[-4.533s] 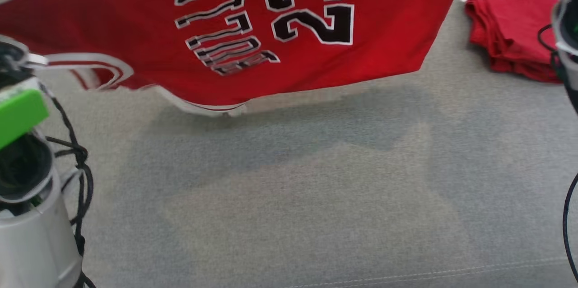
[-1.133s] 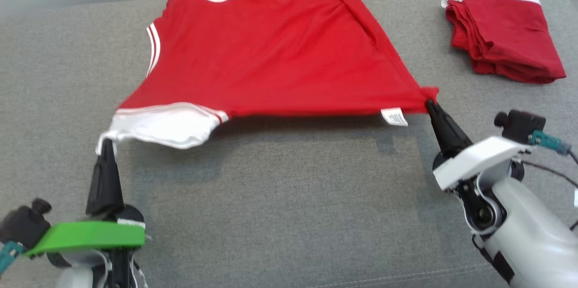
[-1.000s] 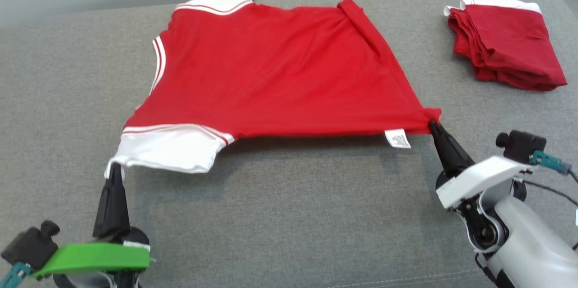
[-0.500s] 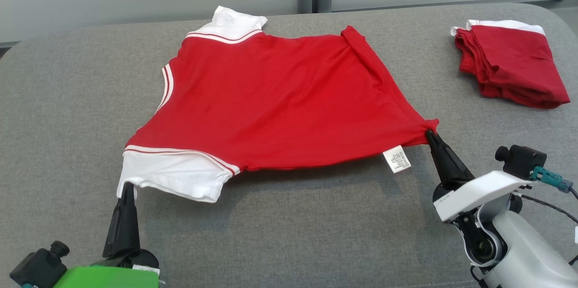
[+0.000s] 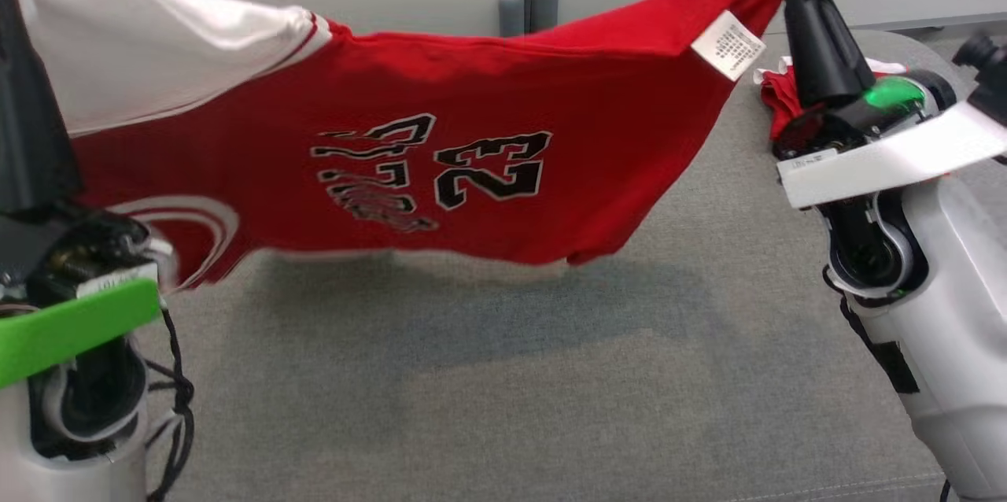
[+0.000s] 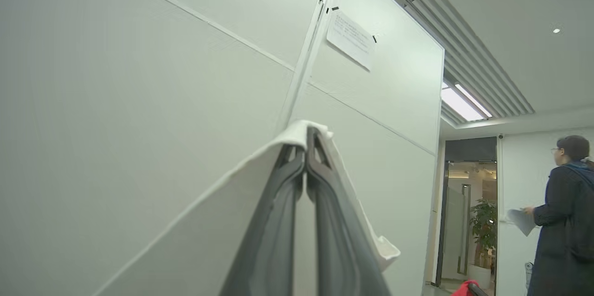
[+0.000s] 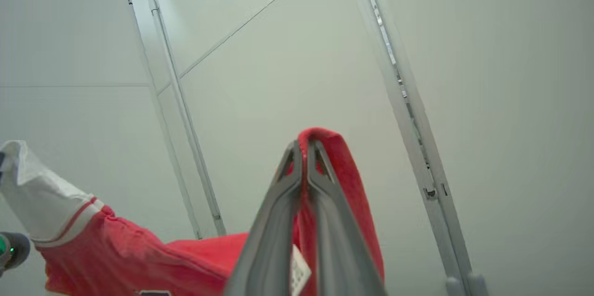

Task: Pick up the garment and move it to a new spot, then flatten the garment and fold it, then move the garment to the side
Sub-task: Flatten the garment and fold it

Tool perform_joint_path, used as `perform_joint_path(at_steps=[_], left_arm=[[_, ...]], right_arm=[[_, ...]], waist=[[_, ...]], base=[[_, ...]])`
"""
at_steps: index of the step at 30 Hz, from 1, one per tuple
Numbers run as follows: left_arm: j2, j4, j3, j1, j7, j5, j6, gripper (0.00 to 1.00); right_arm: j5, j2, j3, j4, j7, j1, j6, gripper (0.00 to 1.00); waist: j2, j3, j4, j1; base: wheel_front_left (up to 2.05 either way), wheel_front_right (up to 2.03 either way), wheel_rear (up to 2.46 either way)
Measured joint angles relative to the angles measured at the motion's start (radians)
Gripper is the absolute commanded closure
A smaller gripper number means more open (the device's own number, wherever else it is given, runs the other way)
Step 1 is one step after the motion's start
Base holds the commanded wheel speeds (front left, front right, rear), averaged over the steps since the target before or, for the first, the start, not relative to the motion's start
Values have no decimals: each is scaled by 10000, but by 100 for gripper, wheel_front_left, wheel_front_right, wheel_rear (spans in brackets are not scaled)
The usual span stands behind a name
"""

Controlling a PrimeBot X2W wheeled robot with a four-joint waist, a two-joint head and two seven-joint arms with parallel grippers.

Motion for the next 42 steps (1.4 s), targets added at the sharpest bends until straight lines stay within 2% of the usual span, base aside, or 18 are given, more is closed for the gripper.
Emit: perform_joint_path(at_steps=[4, 5, 10, 12, 13, 16, 18, 19, 20, 21, 22, 24, 26, 28, 29, 31, 36, 42], left_arm=[[625, -414, -476, -1814, 121, 596, -12, 100], [658, -451, -550, -2283, 194, 711, -12, 100], [196, -740, -602, -4109, 203, 562, -10, 100], [71, -113, -662, -4100, 504, 337, 92, 100], [61, 345, -771, -3985, 732, 330, 190, 100], [10, 1488, -1089, -3021, 1160, 339, 405, 100], [-109, 1643, -1158, -2766, 1174, 328, 476, 100], [-171, 1584, -1143, -2815, 1147, 326, 493, 100], [-194, 1570, -1062, -2930, 1026, 328, 497, 100], [-201, 1572, -930, -3091, 966, 328, 529, 100], [-178, 1580, -834, -3263, 943, 328, 533, 100], [-144, 1597, -922, -3577, 892, 393, 525, 100], [-198, 1599, -1035, -3778, 894, 401, 516, 100], [-174, 1693, -982, -3804, 894, 437, 518, 100], [-171, 1781, -938, -3804, 892, 451, 522, 100], [-150, 1894, -918, -3804, 884, 479, 525, 100], [-167, 1944, -932, -3806, 880, 487, 525, 100], [-128, 1289, -792, -3860, 700, 487, 516, 100]], right_arm=[[-334, -420, 1486, -136, 219, -1147, 2, 100], [-389, -445, 1511, -242, 222, -1426, 6, 100], [811, 307, -639, -1175, -10, -2641, 12, 100], [819, 207, -834, -635, -13, -2606, 0, 100], [809, 79, -545, -134, 58, -2397, -8, 100], [575, -391, 1406, 1292, 1645, -873, -2, 100], [518, -247, 1990, 1430, 1921, -73, -2, 100], [571, -17, 1555, 1375, 1607, -121, -13, 100], [596, 230, 752, 1290, 984, -474, -198, 100], [591, 267, 48, 1243, 566, -1070, -410, 100], [568, 71, -240, 1204, 541, -1713, -408, 100], [614, -334, 362, 1022, 1045, -2322, -155, 100], [502, -184, 1049, 1055, 1300, -2080, -90, 100], [562, 299, 731, 1160, 922, -1872, -96, 100], [593, 316, 447, 1160, 763, -1905, -98, 100], [803, 157, 96, 1156, 656, -2034, -98, 100], [926, 167, 184, 957, 650, -2076, -92, 100], [972, -180, 92, -276, 520, -2080, -88, 100]], waist=[[0, -131, -197, 0], [0, -173, -239, 0], [0, -304, -405, 0], [0, -309, -442, 0], [0, -297, -451, 0], [0, -210, -454, 0], [0, -121, -440, 0], [0, -69, -430, 0], [0, -18, -423, 0], [0, 23, -420, 0], [0, 54, -423, 0], [0, 82, -424, 0], [0, 102, -386, 0], [0, 115, -379, 0], [0, 117, -381, 0], [0, 124, -382, 0], [0, 135, -370, 0], [0, 127, -364, 0]], base=[[0, 0, 0], [0, 0, 0], [0, 0, 0], [0, 0, 0], [0, 0, 0], [0, 0, 0], [0, 0, 0], [0, 0, 0], [0, 0, 0], [0, 0, 0], [0, 0, 0], [0, 0, 0], [0, 0, 0], [0, 0, 0], [0, 0, 0], [0, 0, 0], [0, 0, 0], [0, 0, 0]])
